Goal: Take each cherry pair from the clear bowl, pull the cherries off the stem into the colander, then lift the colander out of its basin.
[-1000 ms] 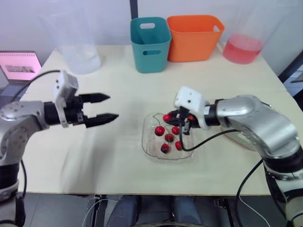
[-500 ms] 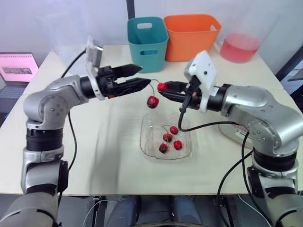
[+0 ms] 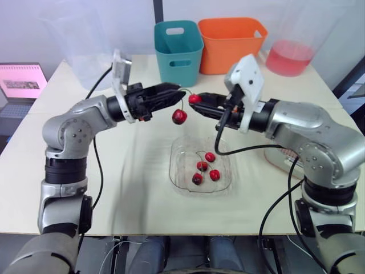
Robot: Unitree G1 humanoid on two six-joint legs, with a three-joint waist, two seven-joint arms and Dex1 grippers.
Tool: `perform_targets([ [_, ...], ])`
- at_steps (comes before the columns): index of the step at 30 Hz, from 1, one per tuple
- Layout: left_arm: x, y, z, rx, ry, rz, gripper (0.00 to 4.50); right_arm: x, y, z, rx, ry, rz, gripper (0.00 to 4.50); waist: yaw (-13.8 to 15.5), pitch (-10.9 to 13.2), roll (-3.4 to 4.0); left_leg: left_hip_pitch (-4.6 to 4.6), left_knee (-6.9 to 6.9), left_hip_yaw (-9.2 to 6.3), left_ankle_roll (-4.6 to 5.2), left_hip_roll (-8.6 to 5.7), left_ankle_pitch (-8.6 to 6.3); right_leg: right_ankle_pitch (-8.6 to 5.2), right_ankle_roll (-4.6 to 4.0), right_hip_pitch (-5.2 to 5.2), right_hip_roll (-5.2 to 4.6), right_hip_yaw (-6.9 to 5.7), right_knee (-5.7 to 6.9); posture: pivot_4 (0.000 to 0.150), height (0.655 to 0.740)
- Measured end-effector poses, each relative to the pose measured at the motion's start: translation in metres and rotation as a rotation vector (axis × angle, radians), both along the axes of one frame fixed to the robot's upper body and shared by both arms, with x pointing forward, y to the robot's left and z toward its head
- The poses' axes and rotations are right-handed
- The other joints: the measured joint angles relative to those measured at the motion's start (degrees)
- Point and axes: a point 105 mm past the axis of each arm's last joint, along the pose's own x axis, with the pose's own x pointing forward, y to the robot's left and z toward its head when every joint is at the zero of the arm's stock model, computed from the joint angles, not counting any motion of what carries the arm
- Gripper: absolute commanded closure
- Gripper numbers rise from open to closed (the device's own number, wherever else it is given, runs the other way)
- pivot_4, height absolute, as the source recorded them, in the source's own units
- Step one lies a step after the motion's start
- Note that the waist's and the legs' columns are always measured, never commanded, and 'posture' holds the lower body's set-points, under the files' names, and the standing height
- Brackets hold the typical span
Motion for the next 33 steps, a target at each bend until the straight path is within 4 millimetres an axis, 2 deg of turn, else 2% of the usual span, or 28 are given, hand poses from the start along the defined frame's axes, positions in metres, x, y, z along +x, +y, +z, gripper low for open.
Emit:
perform_targets([
  [1, 0.0, 0.0, 0.0, 0.0, 0.0, 0.001, 4.43, 0.0, 0.0, 0.0, 0.001, 0.001, 0.002, 4.08, -0.01, 0.0, 0.0, 0.0, 0.0, 0.0, 0.0, 0.0, 0.0, 0.0, 0.0, 0.0, 0.0, 0.0, 0.0, 0.15, 0.74],
  [8, 0.001, 0.0, 0.0, 0.0, 0.004, 0.005, 4.43, -0.002, 0.002, 0.0, 0.008, 0.011, 0.012, 4.08, 0.0, 0.0, 0.0, 0.0, 0.0, 0.0, 0.0, 0.0, 0.0, 0.0, 0.0, 0.0, 0.0, 0.0, 0.0, 0.15, 0.74],
  [10, 0.0, 0.001, 0.0, 0.001, 0.003, 0.0, 4.5, -0.002, 0.002, -0.001, 0.01, 0.017, 0.019, 3.12, -0.02, 0.0, 0.0, 0.0, 0.0, 0.0, 0.0, 0.0, 0.0, 0.0, 0.0, 0.0, 0.0, 0.0, 0.0, 0.15, 0.74],
  [11, 0.0, 0.002, -0.001, 0.004, 0.002, -0.003, 4.5, -0.003, 0.003, -0.001, 0.011, 0.021, 0.025, 2.77, -0.04, 0.0, 0.0, 0.0, 0.0, 0.0, 0.0, 0.0, 0.0, 0.0, 0.0, 0.0, 0.0, 0.0, 0.0, 0.15, 0.74],
  [15, -0.004, 0.012, 0.0, 0.083, -0.038, -0.035, 4.5, -0.009, -0.004, -0.004, -0.002, 0.071, 0.065, 0.67, -0.02, 0.0, 0.0, -0.01, -0.01, 0.02, 0.02, -0.02, -0.01, 0.0, 0.0, 0.0, 0.01, -0.01, -0.02, 0.15, 0.74],
  [16, -0.005, 0.015, 0.002, 0.105, -0.058, -0.047, 4.5, -0.01, -0.008, -0.003, 0.006, 0.091, 0.077, 0.23, 0.01, 0.0, 0.0, -0.01, -0.02, 0.02, 0.05, -0.02, -0.03, 0.0, 0.0, 0.01, 0.01, -0.01, -0.04, 0.15, 0.74],
  [17, -0.007, 0.015, 0.004, 0.134, -0.08, -0.071, 4.5, -0.011, -0.011, -0.002, 0.019, 0.114, 0.092, 0.04, 0.02, 0.0, 0.0, -0.01, -0.02, 0.02, 0.12, -0.02, -0.07, 0.0, 0.0, 0.03, 0.01, -0.02, -0.04, 0.15, 0.74],
  [20, -0.011, 0.013, 0.008, 0.186, -0.132, -0.129, 4.5, -0.013, -0.013, -0.003, 0.051, 0.182, 0.14, 0.04, 0.06, 0.0, 0.0, -0.01, -0.01, 0.01, 0.18, -0.01, -0.1, 0.0, 0.0, 0.06, 0.01, -0.03, -0.07, 0.15, 0.74],
  [24, -0.011, 0.01, 0.003, 0.246, -0.16, -0.19, 4.5, -0.013, -0.01, -0.007, 0.086, 0.305, 0.198, 0.04, -0.04, 0.0, -0.01, -0.01, -0.02, 0.0, 0.16, 0.01, -0.09, 0.0, 0.0, 0.04, 0.01, -0.03, -0.06, 0.15, 0.74],
  [33, -0.013, 0.007, 0.002, 0.285, -0.194, -0.23, 4.5, -0.014, 0.002, -0.012, 0.129, 0.37, 0.231, 0.04, -0.13, 0.0, 0.0, -0.01, -0.02, -0.01, 0.14, 0.02, -0.08, 0.0, 0.0, 0.0, 0.02, -0.02, -0.03, 0.15, 0.74],
])
